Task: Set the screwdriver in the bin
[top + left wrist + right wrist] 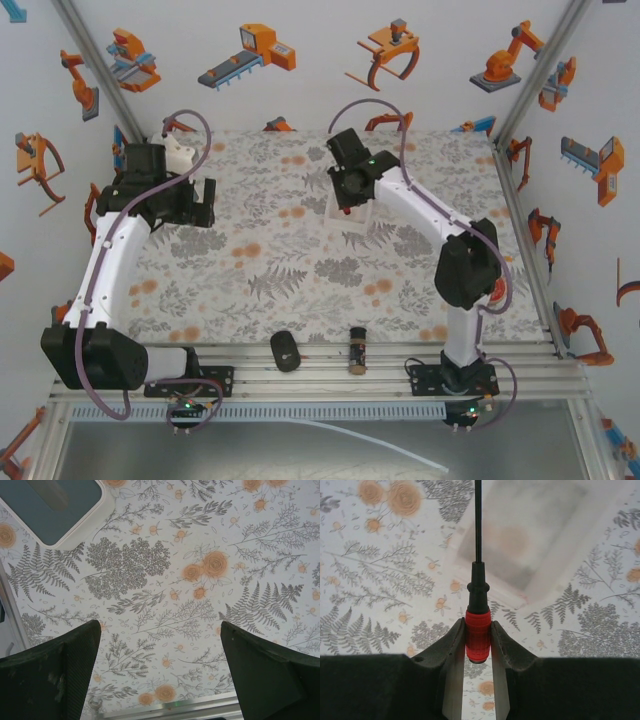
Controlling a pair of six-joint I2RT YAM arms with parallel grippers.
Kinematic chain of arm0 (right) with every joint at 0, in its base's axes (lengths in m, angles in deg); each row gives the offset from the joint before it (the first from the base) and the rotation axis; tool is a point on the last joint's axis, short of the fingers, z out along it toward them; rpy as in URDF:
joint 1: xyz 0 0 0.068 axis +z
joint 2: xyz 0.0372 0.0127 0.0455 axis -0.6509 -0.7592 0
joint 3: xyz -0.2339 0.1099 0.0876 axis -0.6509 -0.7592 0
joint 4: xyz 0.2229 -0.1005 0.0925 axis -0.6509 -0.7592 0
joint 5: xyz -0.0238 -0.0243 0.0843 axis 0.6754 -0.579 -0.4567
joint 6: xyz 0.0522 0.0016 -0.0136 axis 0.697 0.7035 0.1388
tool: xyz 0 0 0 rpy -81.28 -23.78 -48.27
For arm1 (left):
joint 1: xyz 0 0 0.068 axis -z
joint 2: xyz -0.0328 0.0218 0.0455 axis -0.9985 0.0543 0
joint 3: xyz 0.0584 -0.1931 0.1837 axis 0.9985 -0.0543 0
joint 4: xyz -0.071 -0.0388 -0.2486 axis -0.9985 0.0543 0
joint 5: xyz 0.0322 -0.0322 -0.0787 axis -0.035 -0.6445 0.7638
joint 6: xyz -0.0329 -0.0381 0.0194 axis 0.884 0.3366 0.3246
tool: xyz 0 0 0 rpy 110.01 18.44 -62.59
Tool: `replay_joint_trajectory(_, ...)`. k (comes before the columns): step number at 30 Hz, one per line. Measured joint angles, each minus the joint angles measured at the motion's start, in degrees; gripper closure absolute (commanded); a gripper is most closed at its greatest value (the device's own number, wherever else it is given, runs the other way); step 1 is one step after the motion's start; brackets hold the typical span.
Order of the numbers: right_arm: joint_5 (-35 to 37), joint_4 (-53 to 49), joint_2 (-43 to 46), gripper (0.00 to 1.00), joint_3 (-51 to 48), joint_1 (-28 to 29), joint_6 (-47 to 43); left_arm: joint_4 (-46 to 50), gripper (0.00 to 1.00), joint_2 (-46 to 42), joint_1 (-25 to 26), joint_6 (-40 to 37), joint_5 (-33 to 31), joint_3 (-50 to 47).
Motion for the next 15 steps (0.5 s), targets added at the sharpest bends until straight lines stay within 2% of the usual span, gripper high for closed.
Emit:
replay_joint_trajectory(5, 0.0, 0.2, -0.2, 0.81, 1.5, -2.9, 0.1, 1.6, 0.03, 0.0, 0.0, -0.4, 2.9, 1.6)
replay_joint_trajectory(15, -0.8, 0.7, -4.3, 0.81, 2.5, -3.8, 0.6, 4.7, 0.03, 0.0, 2.3, -1.4, 13.1, 2.3)
